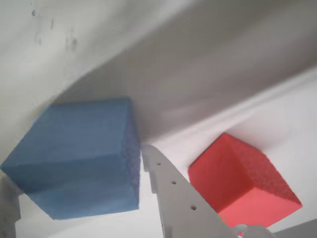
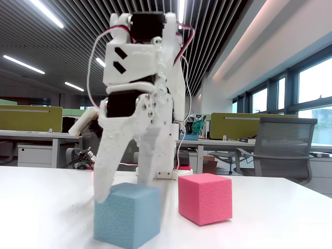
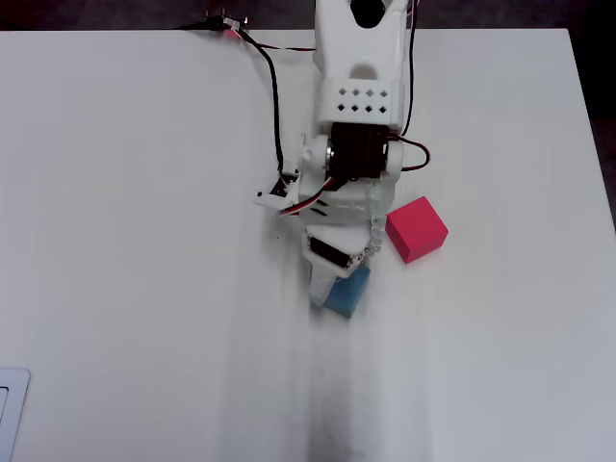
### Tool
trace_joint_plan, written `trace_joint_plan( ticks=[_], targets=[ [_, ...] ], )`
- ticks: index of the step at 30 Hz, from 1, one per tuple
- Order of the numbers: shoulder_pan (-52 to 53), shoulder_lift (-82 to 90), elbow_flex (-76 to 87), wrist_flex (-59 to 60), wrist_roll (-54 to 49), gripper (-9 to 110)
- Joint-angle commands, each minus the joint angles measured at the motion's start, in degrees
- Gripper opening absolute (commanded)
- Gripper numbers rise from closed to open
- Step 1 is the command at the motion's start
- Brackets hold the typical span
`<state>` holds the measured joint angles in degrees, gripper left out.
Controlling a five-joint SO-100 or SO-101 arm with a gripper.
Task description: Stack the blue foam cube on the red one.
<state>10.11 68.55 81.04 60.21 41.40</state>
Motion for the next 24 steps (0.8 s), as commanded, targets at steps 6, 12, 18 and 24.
trace_joint_plan(
  ticks=[6,12,18,24],
  targets=[
    [1.8,0.0,-4.0,-1.1,0.3,30],
    [2.4,0.1,-4.2,-1.6,0.4,26],
    [2.5,0.8,-4.7,-1.5,0.4,23],
    [2.5,3.3,-5.1,-0.6,0.4,23]
  ],
)
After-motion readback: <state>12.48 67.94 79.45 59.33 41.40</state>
